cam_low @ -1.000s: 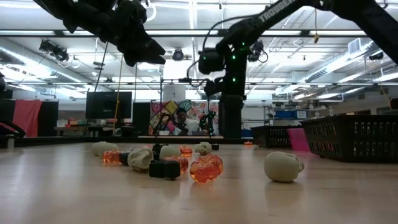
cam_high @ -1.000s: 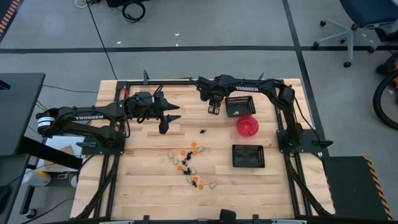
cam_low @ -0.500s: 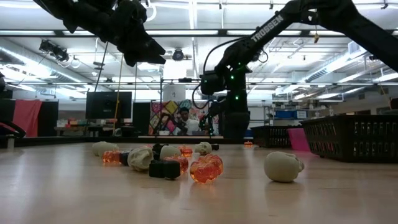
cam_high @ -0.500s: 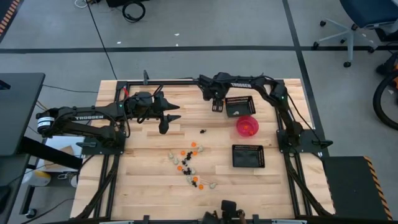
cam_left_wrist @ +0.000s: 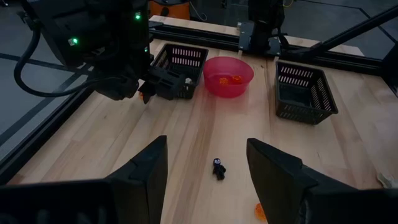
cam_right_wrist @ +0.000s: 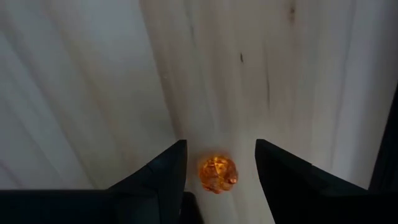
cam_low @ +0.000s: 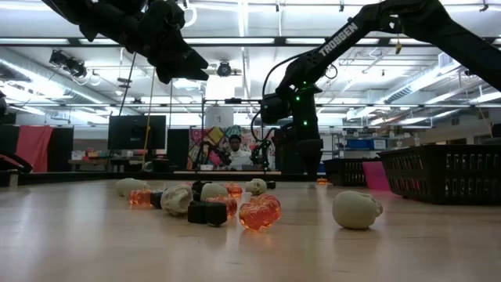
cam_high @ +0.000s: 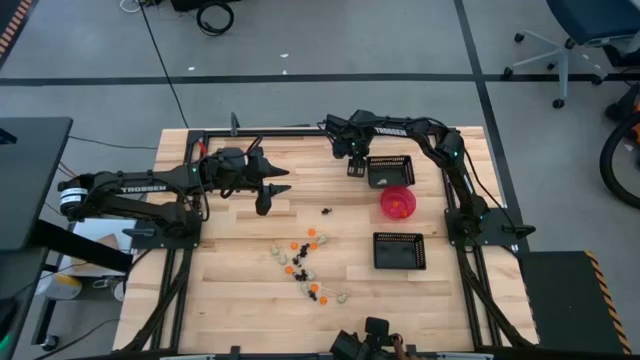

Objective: Sort Halloween decoration
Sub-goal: Put the orange pumpkin toy into the pink bowl

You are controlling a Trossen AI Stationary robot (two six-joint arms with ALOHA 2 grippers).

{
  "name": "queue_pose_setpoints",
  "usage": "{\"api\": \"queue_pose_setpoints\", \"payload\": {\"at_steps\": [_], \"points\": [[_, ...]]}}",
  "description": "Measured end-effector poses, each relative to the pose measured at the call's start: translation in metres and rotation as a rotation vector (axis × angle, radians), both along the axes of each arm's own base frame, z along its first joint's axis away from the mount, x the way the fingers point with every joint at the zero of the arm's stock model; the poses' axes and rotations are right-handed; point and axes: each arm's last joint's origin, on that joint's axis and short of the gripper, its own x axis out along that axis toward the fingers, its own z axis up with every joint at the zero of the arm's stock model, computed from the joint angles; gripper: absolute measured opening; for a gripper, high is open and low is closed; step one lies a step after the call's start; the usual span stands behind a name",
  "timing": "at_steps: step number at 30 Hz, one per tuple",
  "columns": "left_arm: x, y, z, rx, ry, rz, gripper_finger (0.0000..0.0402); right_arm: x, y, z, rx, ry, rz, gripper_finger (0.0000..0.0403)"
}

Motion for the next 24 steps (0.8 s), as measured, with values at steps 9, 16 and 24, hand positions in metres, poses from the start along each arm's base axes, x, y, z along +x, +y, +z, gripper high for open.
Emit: {"api": "queue_pose_setpoints", "payload": {"at_steps": [9, 16, 24], "points": [[0.000, 0.000, 0.000, 0.000, 0.000, 0.000, 0.0192, -0.006, 0.001, 0.001, -0.026, 0.084, -0.006, 0.0193], [0.000, 0.000, 0.000, 0.000, 0.000, 0.000, 0.0192, -0.007, 0.002, 0.001, -0.014, 0.090, -0.018, 0.0193], [0.000, 0.000, 0.000, 0.000, 0.000, 0.000, 0.0192, -0.012, -0.006, 0.000, 0.022, 0.058, -0.045, 0.0193]]}}
